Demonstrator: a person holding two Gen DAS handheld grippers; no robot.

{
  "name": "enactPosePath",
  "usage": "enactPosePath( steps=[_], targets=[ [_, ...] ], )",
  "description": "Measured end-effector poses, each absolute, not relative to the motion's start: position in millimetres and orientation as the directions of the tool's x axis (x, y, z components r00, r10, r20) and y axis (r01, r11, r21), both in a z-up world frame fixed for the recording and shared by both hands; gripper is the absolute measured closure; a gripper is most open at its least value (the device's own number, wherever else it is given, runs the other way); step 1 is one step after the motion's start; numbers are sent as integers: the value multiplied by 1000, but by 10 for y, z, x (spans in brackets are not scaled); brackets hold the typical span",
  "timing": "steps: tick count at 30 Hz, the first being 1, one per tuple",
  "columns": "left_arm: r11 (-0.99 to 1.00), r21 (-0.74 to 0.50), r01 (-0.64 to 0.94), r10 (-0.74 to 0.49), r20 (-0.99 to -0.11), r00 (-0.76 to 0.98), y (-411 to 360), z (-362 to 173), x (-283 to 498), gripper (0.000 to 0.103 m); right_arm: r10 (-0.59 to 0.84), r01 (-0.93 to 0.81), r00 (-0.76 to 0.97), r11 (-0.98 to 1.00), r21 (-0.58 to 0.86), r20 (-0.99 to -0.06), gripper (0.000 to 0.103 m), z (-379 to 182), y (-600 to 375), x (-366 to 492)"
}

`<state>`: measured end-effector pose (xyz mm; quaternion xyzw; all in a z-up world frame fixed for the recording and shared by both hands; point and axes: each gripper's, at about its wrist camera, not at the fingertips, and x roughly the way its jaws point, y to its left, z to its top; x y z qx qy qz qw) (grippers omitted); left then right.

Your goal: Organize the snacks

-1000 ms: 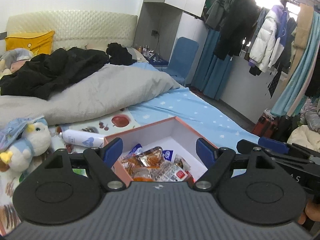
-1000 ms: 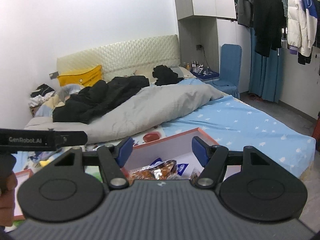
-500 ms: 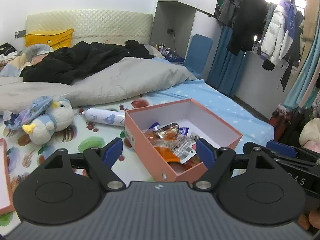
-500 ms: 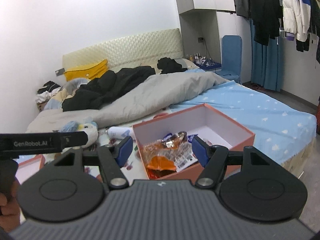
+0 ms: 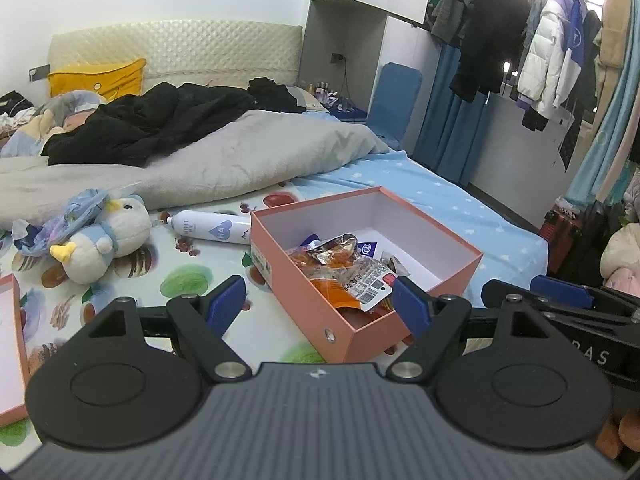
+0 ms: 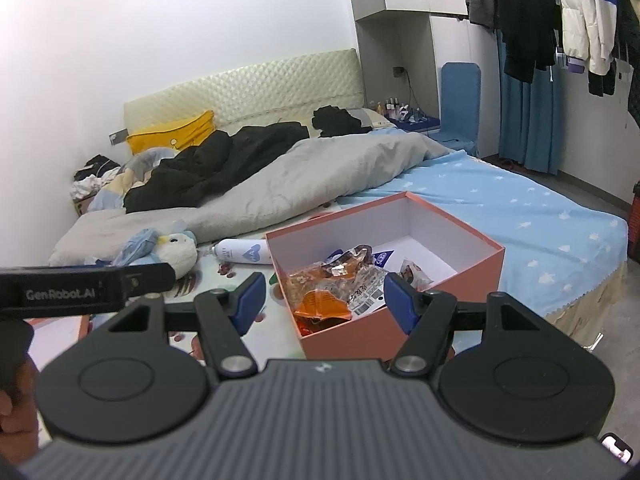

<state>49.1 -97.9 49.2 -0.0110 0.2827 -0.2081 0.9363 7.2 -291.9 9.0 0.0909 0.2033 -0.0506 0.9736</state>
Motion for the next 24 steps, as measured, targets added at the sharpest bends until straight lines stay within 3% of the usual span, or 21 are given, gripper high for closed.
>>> enactPosePath(
  steps=[24],
  targets=[
    [917, -129, 377, -385, -534, 753, -919, 480, 514, 19, -71, 148, 900, 978, 148, -430, 36, 17, -2912, 97]
  ],
)
